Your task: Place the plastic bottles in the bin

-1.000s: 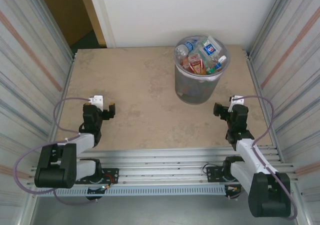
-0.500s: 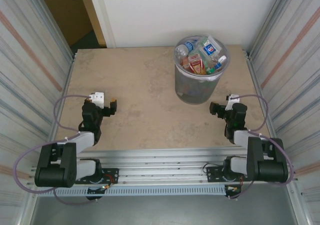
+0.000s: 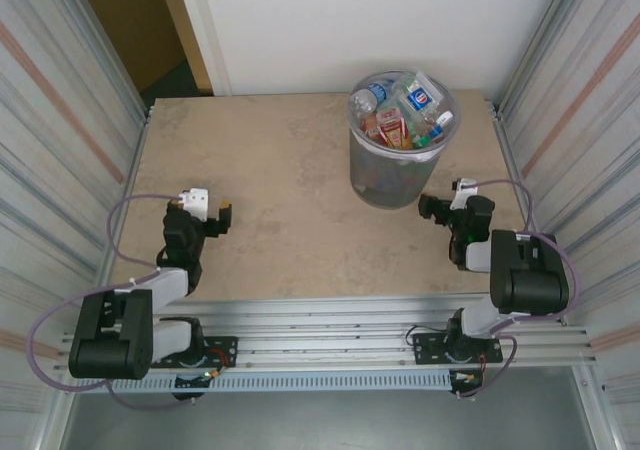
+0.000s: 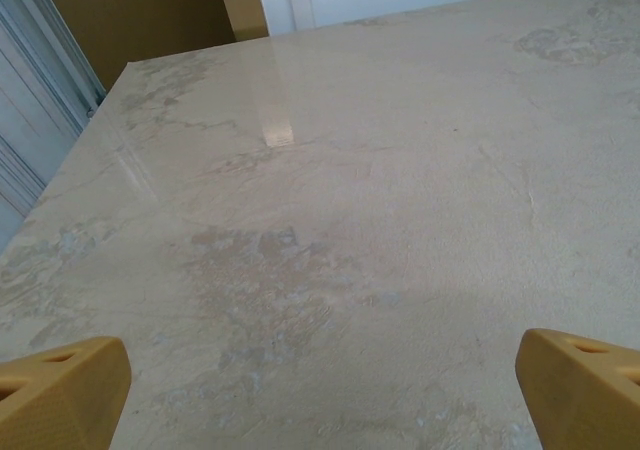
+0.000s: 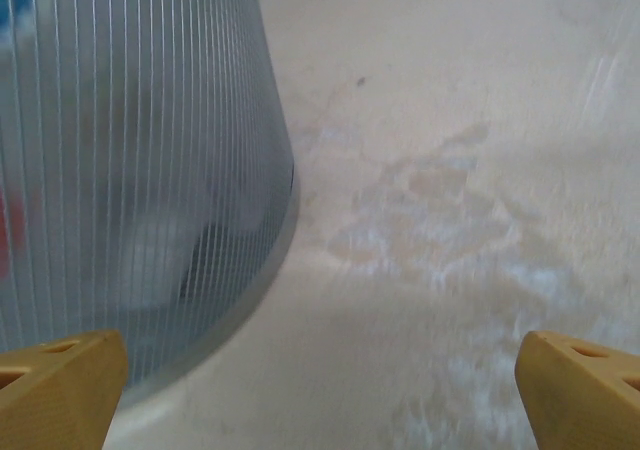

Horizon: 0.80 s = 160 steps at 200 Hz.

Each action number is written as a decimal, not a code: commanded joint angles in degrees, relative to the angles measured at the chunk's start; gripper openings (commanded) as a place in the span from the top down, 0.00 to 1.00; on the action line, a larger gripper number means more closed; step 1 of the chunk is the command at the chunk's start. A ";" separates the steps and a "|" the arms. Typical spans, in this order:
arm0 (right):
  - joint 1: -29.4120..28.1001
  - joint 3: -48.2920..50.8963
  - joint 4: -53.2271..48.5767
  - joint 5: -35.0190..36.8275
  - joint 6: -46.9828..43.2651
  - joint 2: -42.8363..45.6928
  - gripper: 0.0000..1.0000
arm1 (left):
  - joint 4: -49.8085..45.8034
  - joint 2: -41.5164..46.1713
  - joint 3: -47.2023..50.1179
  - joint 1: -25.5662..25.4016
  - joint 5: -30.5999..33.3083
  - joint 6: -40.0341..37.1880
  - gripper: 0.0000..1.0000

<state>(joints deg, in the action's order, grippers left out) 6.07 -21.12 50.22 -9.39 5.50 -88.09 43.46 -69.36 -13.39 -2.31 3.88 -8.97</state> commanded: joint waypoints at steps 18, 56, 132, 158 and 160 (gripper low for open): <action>-1.12 -1.69 -3.13 2.73 -0.07 -0.16 0.02 | 3.92 -0.18 0.32 -2.74 -0.70 1.34 0.01; -2.07 -2.24 -4.30 4.89 -0.41 -0.15 0.02 | 8.80 -8.91 -2.57 -4.72 -1.03 -0.48 0.01; -2.37 -2.25 -4.33 5.52 -0.58 -0.10 0.02 | 3.70 -18.53 -10.41 1.38 -6.47 4.27 0.01; -2.32 -2.25 -4.27 5.52 -0.60 -0.14 0.02 | 2.67 -18.00 -10.34 2.37 -8.40 5.30 0.01; -2.34 -2.25 -4.39 5.52 -0.62 -0.14 0.02 | 2.28 -17.82 -10.39 2.39 -8.44 5.29 0.01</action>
<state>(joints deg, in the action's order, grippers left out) 4.08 -22.20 46.17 -4.69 5.48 -88.09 47.68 -87.22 -23.03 -0.45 -2.11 -5.76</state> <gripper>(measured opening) 0.978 0.989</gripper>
